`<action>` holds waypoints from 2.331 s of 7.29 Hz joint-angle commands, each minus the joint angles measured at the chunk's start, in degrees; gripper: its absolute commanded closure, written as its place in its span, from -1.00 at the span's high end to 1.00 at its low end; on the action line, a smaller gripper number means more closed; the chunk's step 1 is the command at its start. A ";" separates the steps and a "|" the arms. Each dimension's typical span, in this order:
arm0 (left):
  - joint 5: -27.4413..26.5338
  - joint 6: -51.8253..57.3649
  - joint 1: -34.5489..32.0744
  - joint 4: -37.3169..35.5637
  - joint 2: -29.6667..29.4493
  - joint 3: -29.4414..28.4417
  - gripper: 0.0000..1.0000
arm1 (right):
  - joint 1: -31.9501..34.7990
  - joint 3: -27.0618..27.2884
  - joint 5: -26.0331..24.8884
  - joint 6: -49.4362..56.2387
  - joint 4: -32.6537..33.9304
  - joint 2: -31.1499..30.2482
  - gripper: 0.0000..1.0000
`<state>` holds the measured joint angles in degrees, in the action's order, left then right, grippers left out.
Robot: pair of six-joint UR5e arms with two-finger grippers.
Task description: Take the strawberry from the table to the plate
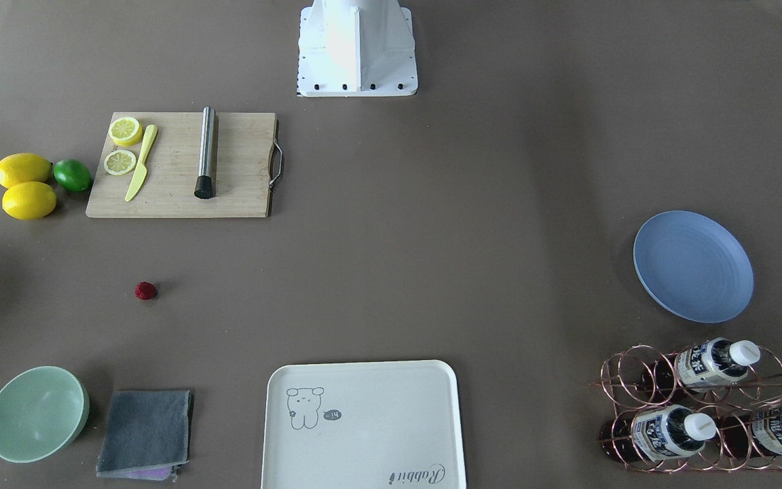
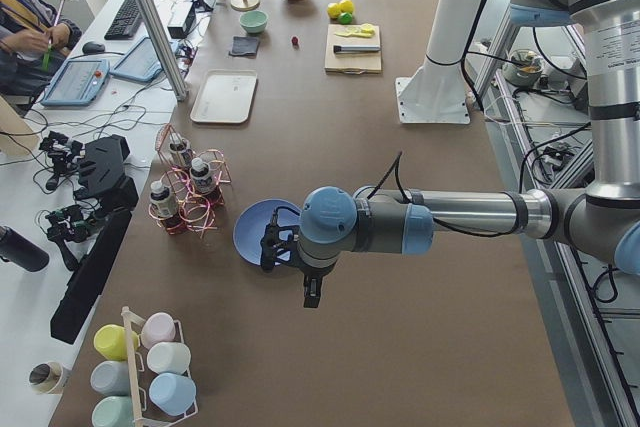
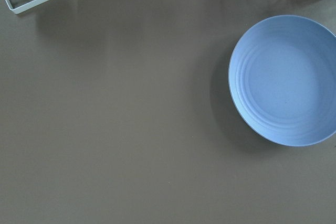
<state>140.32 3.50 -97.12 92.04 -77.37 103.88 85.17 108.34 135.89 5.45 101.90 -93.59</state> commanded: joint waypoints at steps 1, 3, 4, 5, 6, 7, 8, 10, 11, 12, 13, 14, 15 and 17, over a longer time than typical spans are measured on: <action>-3.19 0.02 0.00 0.15 0.02 -0.08 0.95 | -0.18 0.11 -0.09 -0.26 -0.03 -0.01 1.00; -3.03 -0.42 0.00 0.50 -0.06 0.02 0.95 | -0.27 0.11 0.08 -0.26 -0.03 -0.19 1.00; -2.60 -0.51 0.00 0.33 -0.59 0.44 0.95 | -0.88 -0.23 0.08 -0.35 0.05 -0.19 1.00; -2.60 -0.16 0.00 0.59 -0.07 0.36 0.95 | -0.97 -0.15 0.08 -0.26 0.05 -0.01 1.00; -2.60 -0.16 0.09 0.68 -0.15 0.27 0.95 | -0.97 0.11 -0.01 -0.26 -0.03 0.07 1.00; -2.51 -0.16 0.09 0.60 0.11 0.45 0.95 | -0.97 0.11 -0.09 -0.18 -0.03 0.07 1.00; -2.51 -0.33 0.18 0.68 0.54 0.45 0.95 | -0.97 0.64 -0.10 -0.18 -1.08 -0.01 1.00; -3.04 -0.33 0.18 5.31 2.64 0.71 0.95 | -0.97 0.81 -0.01 -0.35 -1.53 0.07 1.00; -3.13 -0.85 0.35 9.78 4.31 0.71 0.95 | -0.97 0.82 -0.09 -0.44 -1.53 0.07 1.00; -3.13 -0.77 0.44 9.82 4.50 0.28 0.95 | -0.97 0.90 -0.01 -0.44 -1.44 0.07 1.00; -3.04 -0.68 1.66 10.00 3.63 -1.90 0.94 | -0.97 0.91 -0.01 -0.44 -1.53 0.07 1.00; -3.13 -0.86 5.33 10.00 1.36 -4.10 0.94 | -0.97 0.82 -0.09 -0.35 -1.53 0.07 1.00; -3.13 -4.43 8.06 12.52 -1.01 -7.52 0.94 | -1.06 0.73 -0.10 -0.26 -2.14 0.07 1.00; -3.13 -18.37 16.56 24.62 -4.88 -13.66 0.94 | -1.15 0.64 1.91 -0.44 -4.51 -0.54 1.00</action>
<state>137.20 -7.13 -85.92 110.17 -79.61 94.30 84.07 108.97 136.44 5.06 98.38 -93.73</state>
